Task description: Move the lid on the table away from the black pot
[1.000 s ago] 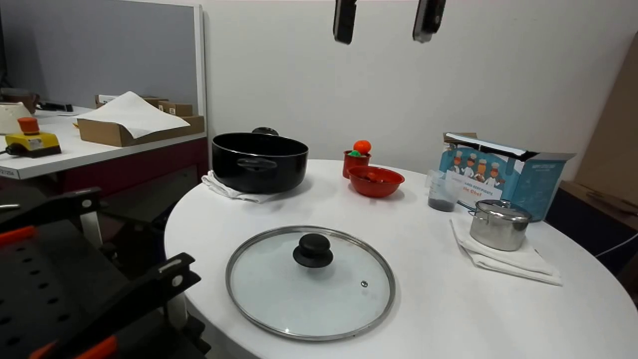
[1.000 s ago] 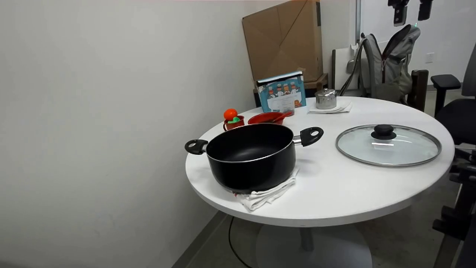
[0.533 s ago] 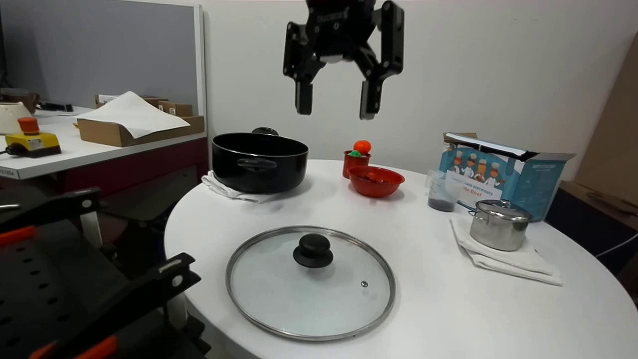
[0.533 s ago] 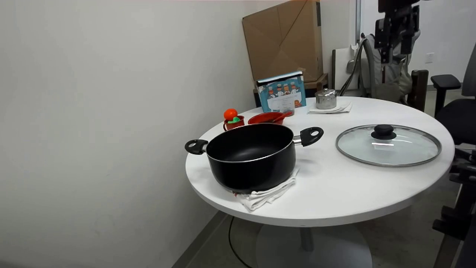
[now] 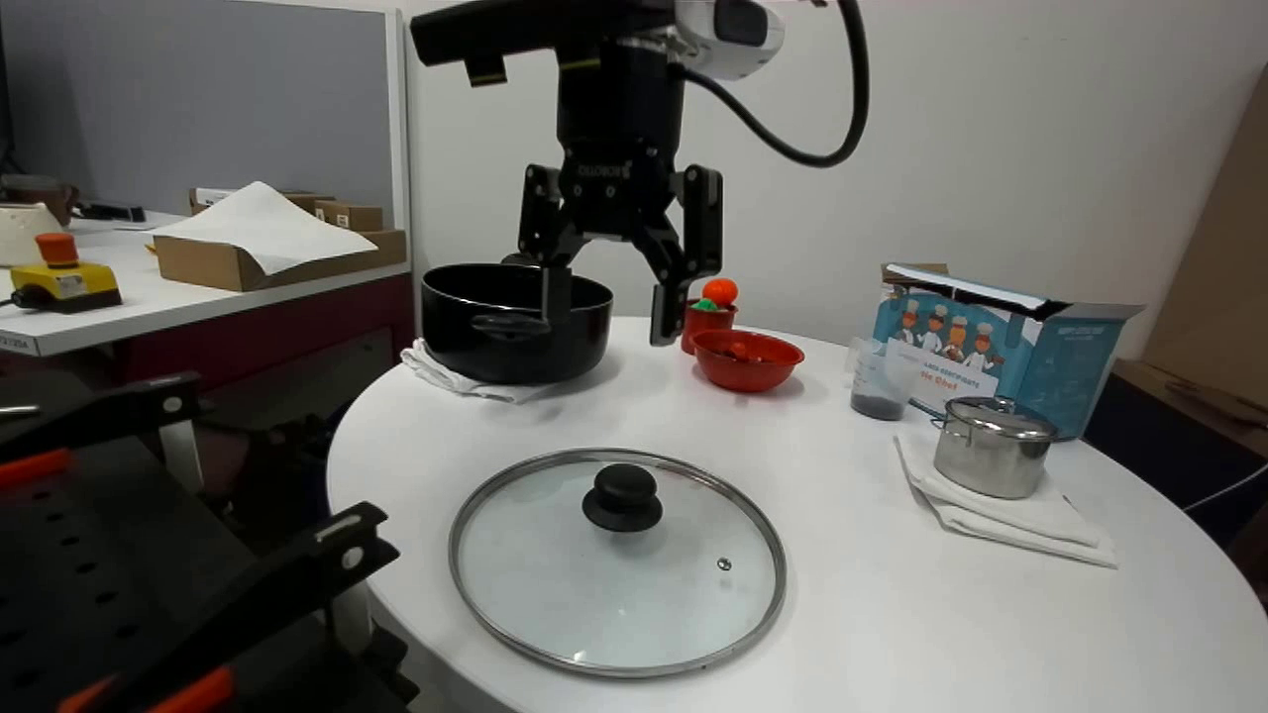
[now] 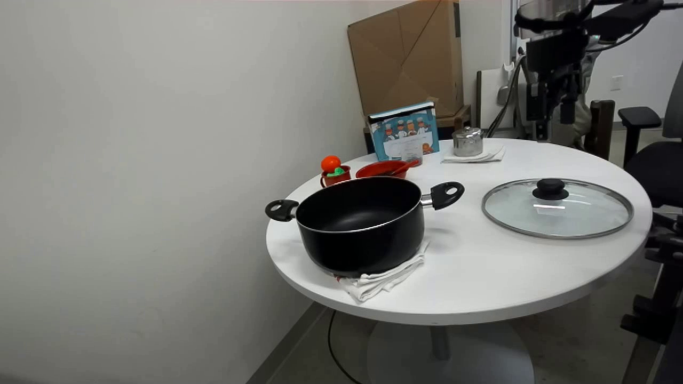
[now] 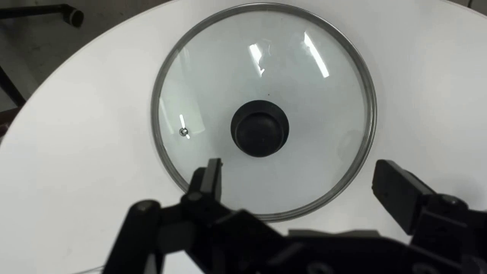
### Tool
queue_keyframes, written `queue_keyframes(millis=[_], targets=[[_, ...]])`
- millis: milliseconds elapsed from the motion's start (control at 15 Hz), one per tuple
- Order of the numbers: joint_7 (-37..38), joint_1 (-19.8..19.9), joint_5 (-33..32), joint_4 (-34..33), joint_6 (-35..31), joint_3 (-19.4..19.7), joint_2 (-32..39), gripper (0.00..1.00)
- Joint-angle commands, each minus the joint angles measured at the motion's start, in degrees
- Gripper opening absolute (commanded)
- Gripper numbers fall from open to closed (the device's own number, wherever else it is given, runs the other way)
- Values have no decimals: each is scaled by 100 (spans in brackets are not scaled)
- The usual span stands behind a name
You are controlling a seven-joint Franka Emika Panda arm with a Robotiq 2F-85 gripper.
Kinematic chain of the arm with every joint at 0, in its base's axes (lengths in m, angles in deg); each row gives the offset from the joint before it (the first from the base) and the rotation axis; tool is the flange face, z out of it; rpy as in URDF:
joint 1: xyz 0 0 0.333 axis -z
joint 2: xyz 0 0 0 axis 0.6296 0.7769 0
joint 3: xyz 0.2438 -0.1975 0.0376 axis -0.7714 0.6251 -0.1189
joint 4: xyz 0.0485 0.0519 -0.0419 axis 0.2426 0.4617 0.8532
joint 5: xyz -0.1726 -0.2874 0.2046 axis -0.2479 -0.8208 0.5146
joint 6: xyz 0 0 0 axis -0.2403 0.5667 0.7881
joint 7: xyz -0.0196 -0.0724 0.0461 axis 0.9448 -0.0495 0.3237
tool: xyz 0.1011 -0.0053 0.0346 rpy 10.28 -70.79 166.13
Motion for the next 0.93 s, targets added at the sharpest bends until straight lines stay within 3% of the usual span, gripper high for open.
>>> queue_keyframes(millis=[0,867], targets=[[-59,-80,197,-432,-150,37,739,100],[70,-153,47,-1334,-156,378,2192,100]])
